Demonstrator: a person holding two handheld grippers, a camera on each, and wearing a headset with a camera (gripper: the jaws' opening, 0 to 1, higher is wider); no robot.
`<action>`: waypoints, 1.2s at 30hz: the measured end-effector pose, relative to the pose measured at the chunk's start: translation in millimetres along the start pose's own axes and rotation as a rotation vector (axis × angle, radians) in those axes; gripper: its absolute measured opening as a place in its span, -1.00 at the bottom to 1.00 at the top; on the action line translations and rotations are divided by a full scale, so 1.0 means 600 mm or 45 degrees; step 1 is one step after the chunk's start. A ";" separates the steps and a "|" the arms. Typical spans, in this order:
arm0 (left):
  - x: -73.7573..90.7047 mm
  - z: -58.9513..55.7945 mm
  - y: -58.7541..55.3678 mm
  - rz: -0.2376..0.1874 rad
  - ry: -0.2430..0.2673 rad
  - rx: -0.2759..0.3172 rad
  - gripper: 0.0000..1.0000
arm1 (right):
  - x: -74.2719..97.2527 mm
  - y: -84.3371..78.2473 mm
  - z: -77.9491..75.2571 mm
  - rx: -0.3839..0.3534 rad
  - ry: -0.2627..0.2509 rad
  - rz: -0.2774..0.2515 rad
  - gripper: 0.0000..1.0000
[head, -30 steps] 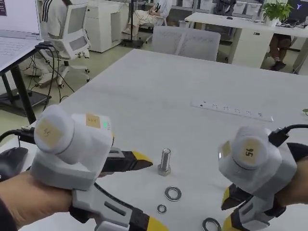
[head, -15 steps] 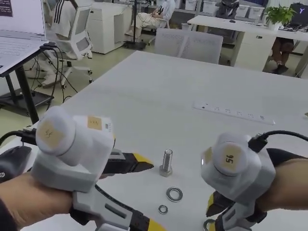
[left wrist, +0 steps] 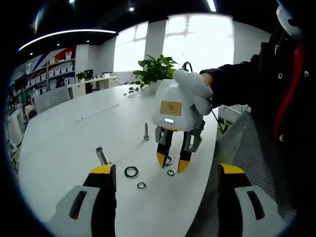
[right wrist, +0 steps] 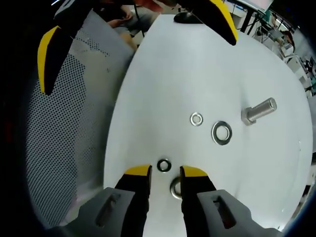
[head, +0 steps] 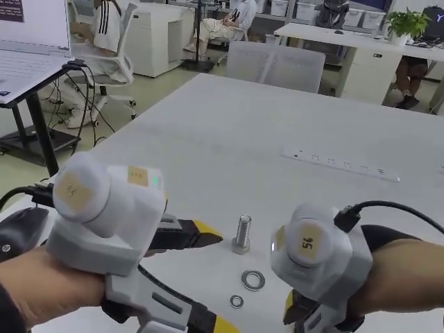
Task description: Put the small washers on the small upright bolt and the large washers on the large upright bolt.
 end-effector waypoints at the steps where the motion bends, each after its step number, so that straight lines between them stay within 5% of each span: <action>1: 0.001 0.000 0.000 0.000 0.001 0.002 0.69 | -0.002 0.000 0.000 0.002 0.001 0.006 -0.51; 20: 0.004 -0.001 -0.002 -0.006 0.006 0.004 0.68 | -0.016 0.010 0.011 0.100 -0.047 0.095 -0.56; 36: 0.007 -0.003 -0.001 -0.010 0.008 0.003 0.68 | -0.014 0.005 0.008 0.099 -0.052 0.057 -0.70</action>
Point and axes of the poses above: the centre of the closed fingertips' face, and the gripper's own axes: x roughly backward along the fingers, z roughly to its left, y roughly out of its top, the point moved 10 cm from there along x, roughly backward along the fingers, and after that the axes turned 7 degrees about y, right-handed, at the moved point
